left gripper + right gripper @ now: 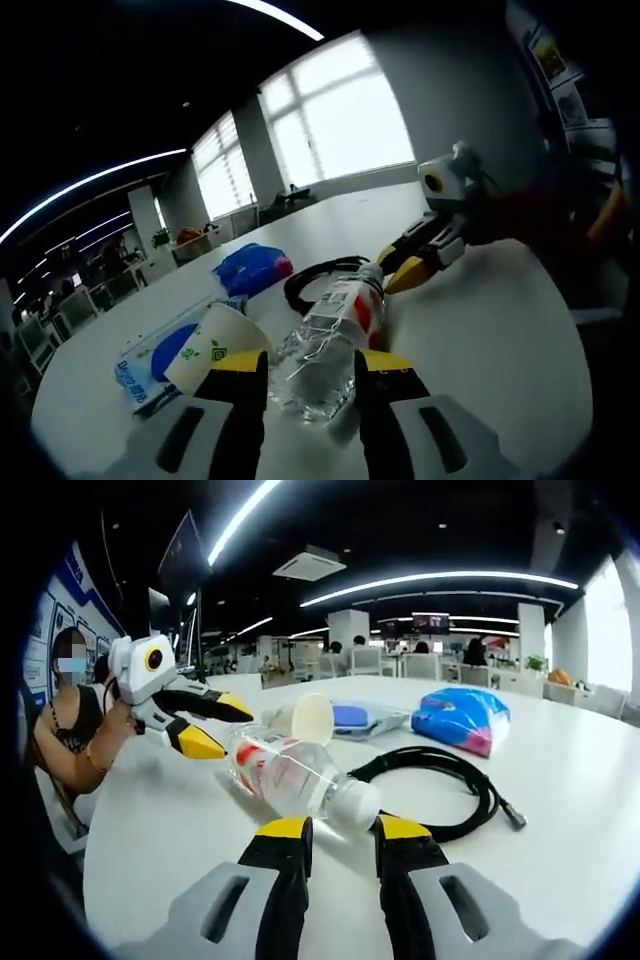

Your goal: Arrange the tabletop items into an orderly group along one side of the table until the central work area is clear of visible clutter.

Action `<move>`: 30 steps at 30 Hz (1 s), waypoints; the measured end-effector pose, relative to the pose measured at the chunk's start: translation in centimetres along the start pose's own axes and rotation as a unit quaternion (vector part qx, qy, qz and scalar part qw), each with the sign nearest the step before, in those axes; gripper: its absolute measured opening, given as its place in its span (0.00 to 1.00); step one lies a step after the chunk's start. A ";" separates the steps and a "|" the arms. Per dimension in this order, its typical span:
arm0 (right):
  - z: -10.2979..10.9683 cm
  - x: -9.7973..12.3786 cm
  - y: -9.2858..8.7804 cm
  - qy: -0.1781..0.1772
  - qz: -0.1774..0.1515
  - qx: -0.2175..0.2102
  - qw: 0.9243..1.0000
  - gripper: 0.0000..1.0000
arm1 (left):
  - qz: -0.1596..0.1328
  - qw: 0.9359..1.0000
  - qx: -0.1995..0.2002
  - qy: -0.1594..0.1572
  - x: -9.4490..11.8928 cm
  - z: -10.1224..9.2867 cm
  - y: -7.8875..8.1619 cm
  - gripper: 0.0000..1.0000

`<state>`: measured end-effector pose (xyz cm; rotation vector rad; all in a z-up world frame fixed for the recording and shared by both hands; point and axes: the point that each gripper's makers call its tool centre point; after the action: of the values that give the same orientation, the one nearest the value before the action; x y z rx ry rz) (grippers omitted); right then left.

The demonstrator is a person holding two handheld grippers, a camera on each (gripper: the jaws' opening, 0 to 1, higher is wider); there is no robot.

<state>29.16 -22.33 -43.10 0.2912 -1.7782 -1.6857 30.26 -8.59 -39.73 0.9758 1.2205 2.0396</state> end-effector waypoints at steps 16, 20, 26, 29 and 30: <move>-0.4 -1.1 -0.7 0.021 0.011 0.003 1.000 0.22 | 0.007 1.000 -0.014 -0.005 -0.2 0.0 -0.4 0.37; -0.6 -0.8 -0.6 0.029 -0.005 -0.011 1.000 0.18 | 0.004 1.000 -0.010 -0.007 -0.3 0.0 -0.4 0.37; -0.8 -0.9 -0.6 0.035 -0.013 -0.012 0.999 0.18 | -0.003 1.000 0.003 -0.011 -0.3 0.1 -0.6 0.37; -0.8 -0.8 -0.5 0.039 -0.016 -0.018 0.999 0.18 | -0.004 1.000 0.003 -0.012 -0.4 0.1 -0.7 0.38; -0.9 -0.6 -0.3 0.038 -0.021 -0.017 0.999 0.18 | -0.004 1.000 0.002 -0.012 -0.4 0.2 -0.7 0.38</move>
<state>30.09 -22.72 -43.66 0.3762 -1.6970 -1.7096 30.68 -8.50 -40.44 0.9942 1.2148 2.0140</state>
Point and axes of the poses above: the point that each gripper's makers call its tool centre point, and the gripper's own axes: x roughly backward along the fingers, z roughly to its left, y roughly out of its top, and after that the axes turned 2 degrees about -x, right-handed
